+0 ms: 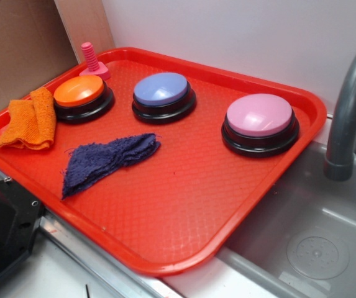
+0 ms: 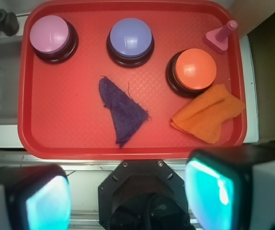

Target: Push the purple button.

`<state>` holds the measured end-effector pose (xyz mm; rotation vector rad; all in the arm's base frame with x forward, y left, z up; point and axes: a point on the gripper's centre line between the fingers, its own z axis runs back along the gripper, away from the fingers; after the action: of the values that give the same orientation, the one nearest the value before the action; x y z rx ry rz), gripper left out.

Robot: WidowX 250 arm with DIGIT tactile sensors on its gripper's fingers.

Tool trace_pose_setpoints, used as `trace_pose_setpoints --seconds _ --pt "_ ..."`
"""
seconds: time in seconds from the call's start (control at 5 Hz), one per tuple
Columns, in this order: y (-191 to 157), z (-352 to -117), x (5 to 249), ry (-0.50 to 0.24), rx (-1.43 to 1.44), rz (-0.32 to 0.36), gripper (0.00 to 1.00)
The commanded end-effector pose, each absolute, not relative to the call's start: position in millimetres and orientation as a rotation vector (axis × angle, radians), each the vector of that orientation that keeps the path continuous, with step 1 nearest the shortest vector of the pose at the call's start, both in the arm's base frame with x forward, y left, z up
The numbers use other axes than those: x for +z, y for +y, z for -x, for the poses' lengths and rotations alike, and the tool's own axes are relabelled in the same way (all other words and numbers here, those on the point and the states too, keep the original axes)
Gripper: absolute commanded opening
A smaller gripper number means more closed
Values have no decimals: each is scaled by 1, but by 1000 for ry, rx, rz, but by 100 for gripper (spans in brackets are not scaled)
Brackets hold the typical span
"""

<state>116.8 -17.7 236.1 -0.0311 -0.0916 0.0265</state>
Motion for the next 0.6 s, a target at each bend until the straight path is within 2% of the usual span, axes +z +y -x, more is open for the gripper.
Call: trace_pose_setpoints --seconds 0.0,0.2,0.4 --pt "-18 -117 236 -92 26 31 100" --pt "23 -167 207 -142 18 114 100" --pt "39 -213 183 -211 128 -37 100"
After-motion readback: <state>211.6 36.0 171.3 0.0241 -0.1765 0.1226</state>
